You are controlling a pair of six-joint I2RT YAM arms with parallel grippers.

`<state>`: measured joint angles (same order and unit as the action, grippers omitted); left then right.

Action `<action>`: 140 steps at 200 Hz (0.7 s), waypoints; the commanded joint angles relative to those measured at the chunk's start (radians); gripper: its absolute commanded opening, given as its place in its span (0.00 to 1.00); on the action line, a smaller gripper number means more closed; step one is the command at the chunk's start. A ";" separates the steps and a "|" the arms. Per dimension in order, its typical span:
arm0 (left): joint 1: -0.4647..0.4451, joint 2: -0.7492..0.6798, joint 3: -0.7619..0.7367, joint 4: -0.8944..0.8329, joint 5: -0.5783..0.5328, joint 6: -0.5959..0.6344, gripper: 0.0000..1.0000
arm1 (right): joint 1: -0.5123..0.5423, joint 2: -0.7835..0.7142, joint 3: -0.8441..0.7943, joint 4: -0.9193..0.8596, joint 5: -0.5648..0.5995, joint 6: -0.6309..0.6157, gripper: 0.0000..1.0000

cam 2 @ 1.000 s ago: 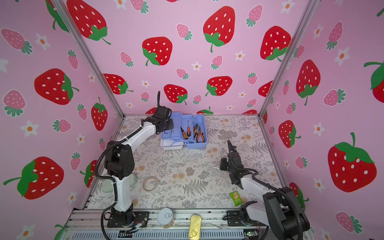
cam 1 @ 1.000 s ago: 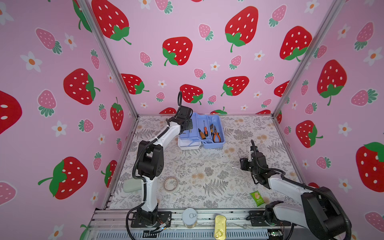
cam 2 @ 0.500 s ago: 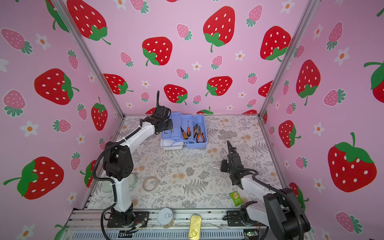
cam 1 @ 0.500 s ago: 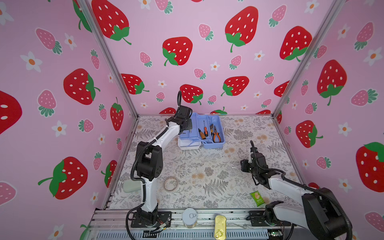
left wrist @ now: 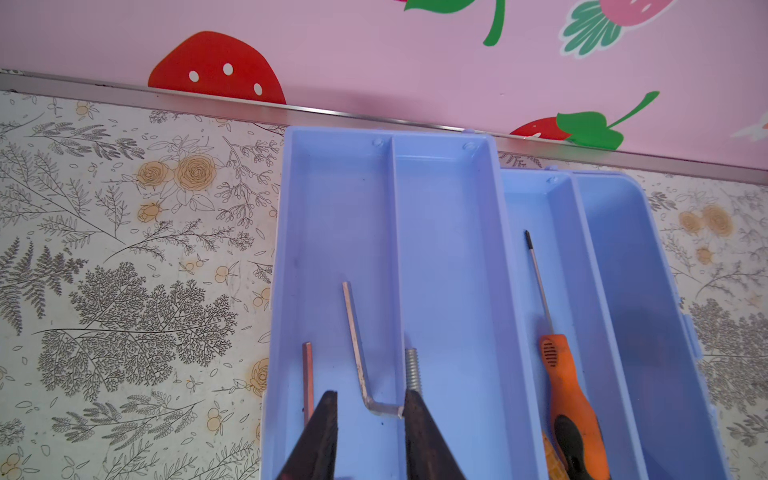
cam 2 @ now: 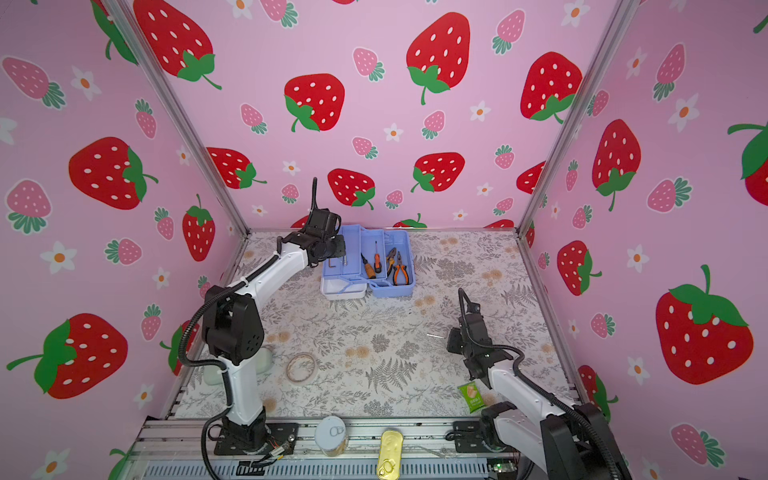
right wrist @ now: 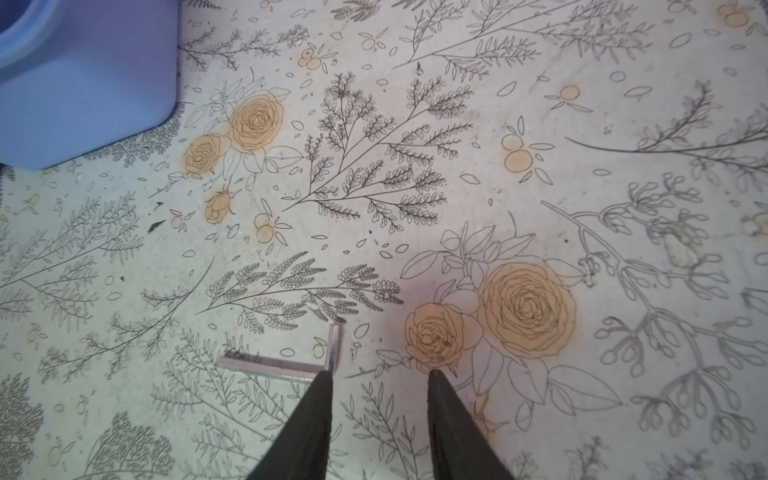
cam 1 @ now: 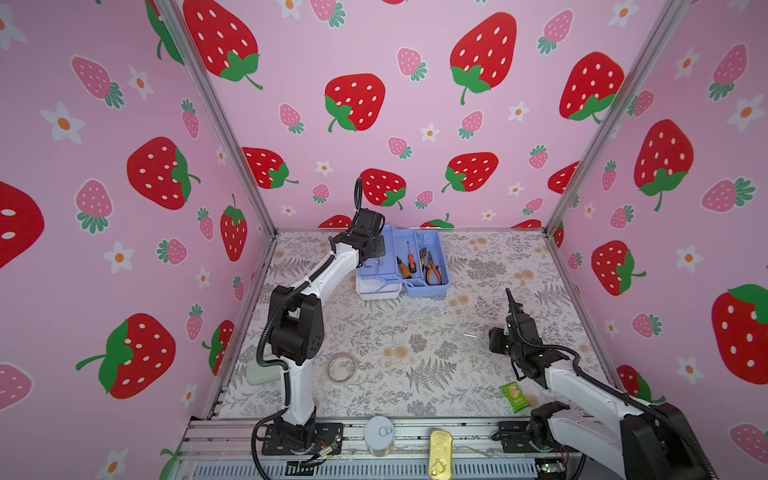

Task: Pack the tool kit
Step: 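Lower the hex key into the compartment while the right gripper hovers over another key, then open the left gripper and raise it out of the box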

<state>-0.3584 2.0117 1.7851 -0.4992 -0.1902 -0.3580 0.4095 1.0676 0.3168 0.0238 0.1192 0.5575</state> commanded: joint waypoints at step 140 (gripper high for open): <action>-0.007 0.164 0.217 -0.145 -0.071 0.048 0.27 | -0.004 0.200 0.056 0.084 -0.091 0.005 0.39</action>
<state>-0.3611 2.1887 1.9804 -0.6033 -0.2142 -0.3126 0.4095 1.2522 0.3603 0.1230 0.0322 0.5613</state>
